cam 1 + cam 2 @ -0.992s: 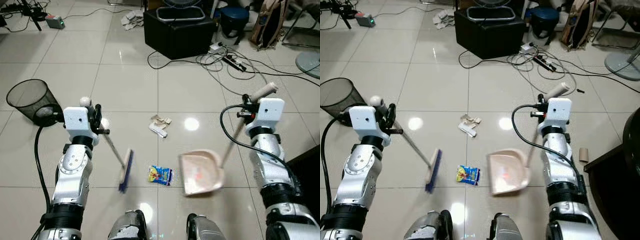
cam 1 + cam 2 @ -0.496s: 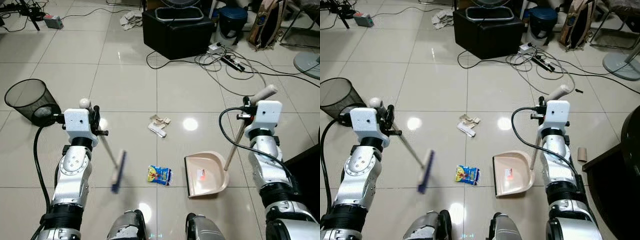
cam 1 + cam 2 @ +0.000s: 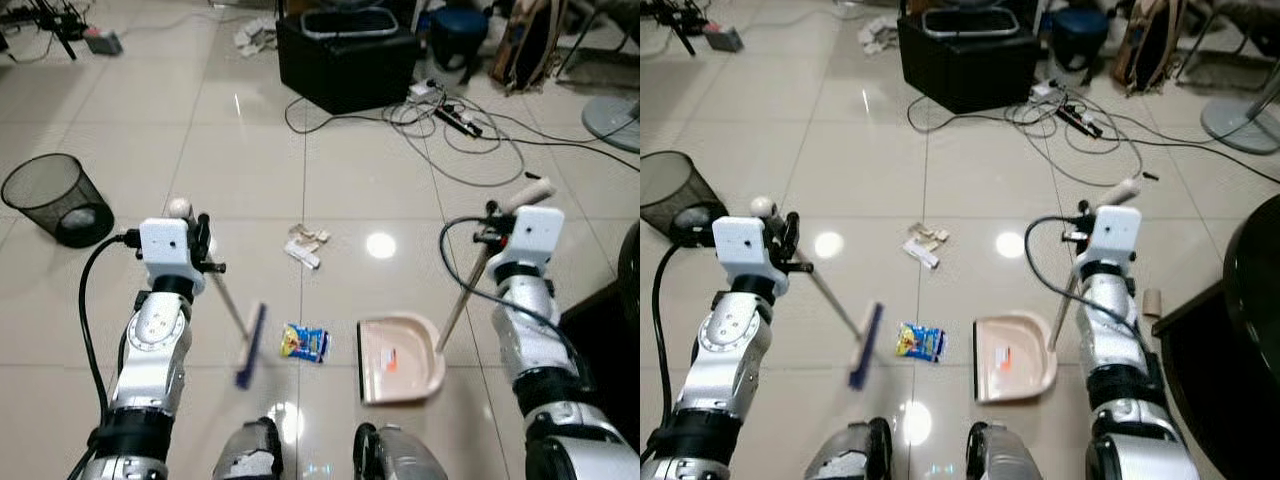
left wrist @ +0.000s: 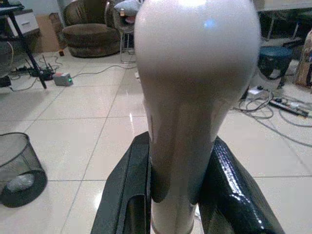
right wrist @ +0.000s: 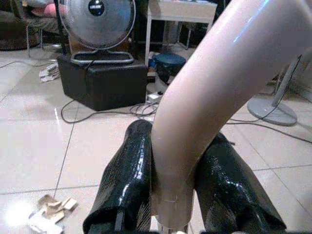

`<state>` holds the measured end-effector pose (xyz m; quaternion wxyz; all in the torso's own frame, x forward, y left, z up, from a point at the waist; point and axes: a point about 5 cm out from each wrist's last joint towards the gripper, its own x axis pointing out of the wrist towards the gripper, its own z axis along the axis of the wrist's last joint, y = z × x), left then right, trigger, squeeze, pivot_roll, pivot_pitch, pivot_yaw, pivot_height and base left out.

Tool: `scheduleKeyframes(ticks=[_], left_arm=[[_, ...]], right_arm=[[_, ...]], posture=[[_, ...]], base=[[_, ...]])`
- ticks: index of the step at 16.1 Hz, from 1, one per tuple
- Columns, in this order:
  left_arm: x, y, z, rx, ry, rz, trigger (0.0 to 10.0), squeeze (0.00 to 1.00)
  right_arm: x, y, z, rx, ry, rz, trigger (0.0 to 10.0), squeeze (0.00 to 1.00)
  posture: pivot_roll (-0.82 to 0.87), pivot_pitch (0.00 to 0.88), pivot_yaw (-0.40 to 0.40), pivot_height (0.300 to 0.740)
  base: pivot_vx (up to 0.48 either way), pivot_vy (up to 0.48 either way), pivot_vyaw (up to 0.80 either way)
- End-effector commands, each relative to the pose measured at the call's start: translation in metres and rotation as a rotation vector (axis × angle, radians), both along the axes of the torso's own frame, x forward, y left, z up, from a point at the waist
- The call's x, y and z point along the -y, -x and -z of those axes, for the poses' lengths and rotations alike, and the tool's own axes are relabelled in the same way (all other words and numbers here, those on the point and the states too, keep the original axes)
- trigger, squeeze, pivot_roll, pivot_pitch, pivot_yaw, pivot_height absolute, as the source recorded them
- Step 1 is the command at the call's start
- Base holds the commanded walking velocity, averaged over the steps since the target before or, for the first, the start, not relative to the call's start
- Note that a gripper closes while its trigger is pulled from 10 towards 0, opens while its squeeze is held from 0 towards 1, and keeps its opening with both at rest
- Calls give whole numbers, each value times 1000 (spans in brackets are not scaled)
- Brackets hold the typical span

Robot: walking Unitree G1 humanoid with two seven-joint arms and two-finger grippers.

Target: Sweep floor

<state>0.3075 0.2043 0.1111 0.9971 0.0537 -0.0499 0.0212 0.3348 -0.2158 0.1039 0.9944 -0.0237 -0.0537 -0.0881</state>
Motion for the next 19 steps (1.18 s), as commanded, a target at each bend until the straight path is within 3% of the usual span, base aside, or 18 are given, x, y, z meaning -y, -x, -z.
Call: scheduleKeyframes(ticks=[1, 3, 7, 8, 12, 16, 19], left_arm=[[-6, 0, -3, 13, -13, -20, 10000, 0], [-2, 4, -1, 13, 2, -28, 10000, 0], [2, 10, 2, 6, 10, -13, 10000, 0], [2, 12, 2, 9, 58, -18, 10000, 0], [-4, 11, -8, 65, 26, -55, 10000, 0], [-7, 4, -17, 93, 17, -48, 10000, 0], [-5, 2, -18, 89, 10, -30, 10000, 0]], right_arm=[[-1, 2, 1, 6, -28, 7, 10000, 0], [-11, 5, 7, -12, -11, -23, 10000, 0], [-12, 9, 9, -7, -24, -22, 10000, 0], [-14, 8, 7, -8, -17, -34, 10000, 0], [-19, 3, 2, -10, -17, -57, 10000, 0], [-23, 1, 1, -18, -13, -69, 10000, 0], [-15, 2, -1, -3, -22, -7, 10000, 0]], posture=[[-5, 173, 34, 740], [-4, 143, 44, 740], [-2, 137, 44, 740], [-1, 137, 37, 740], [4, 145, 30, 740], [9, 145, 31, 740], [5, 148, 34, 740]], base=[[0, -398, 0], [0, -480, 0], [0, -458, 0], [0, 0, 0], [0, 0, 0], [236, 0, 800], [392, 0, 533]])
